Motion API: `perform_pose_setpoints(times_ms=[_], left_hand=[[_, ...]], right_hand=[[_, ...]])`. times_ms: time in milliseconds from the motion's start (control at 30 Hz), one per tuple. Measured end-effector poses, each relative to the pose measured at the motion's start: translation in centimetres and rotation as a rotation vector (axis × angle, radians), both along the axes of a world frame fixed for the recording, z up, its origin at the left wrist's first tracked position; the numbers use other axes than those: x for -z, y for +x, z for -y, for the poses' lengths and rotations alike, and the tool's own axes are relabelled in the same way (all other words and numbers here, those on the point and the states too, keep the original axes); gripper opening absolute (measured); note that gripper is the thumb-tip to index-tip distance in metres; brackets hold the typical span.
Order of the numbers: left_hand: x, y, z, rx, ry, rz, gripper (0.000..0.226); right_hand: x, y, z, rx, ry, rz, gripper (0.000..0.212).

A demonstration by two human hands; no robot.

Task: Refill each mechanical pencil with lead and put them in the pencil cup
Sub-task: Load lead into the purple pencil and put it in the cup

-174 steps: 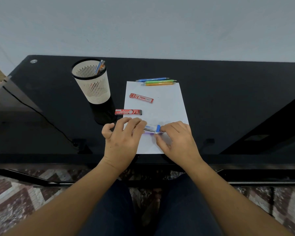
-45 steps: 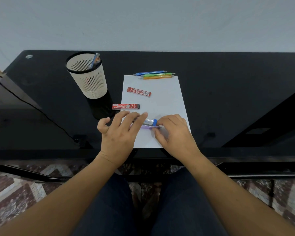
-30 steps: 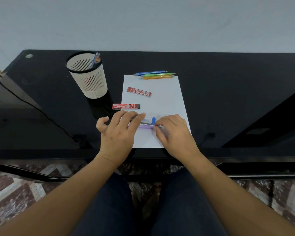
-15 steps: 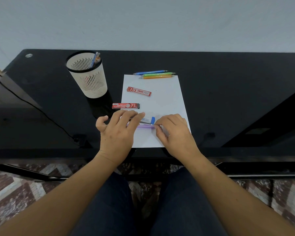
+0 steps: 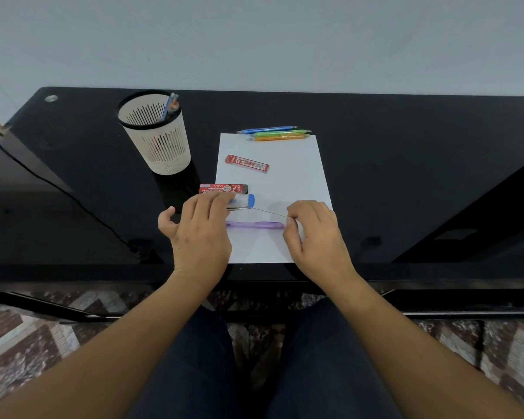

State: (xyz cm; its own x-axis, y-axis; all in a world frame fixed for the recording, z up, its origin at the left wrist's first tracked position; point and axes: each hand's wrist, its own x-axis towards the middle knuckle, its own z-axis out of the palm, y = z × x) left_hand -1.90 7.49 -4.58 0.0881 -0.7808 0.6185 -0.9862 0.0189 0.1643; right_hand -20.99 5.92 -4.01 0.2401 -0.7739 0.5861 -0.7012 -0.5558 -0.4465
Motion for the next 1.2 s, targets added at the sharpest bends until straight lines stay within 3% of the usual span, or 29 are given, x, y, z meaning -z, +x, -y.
perform_pose_setpoints(times_ms=[233, 500, 833, 1200], left_hand=[[0.1, 0.0, 0.0, -0.125, 0.070, -0.203, 0.038], [0.5, 0.2, 0.1, -0.079, 0.062, -0.273, 0.028], [0.1, 0.4, 0.1, 0.258, -0.137, 0.098, 0.021], [0.1, 0.4, 0.2, 0.253, -0.137, 0.090, 0.022]], right_hand=[[-0.3, -0.1, -0.4, 0.032, 0.012, 0.101, 0.017], [-0.2, 0.0, -0.3, 0.039, 0.001, 0.085, 0.017], [0.0, 0.0, 0.1, 0.081, 0.023, 0.046, 0.017], [-3.5, 0.8, 3.1, 0.036, -0.016, -0.090, 0.013]])
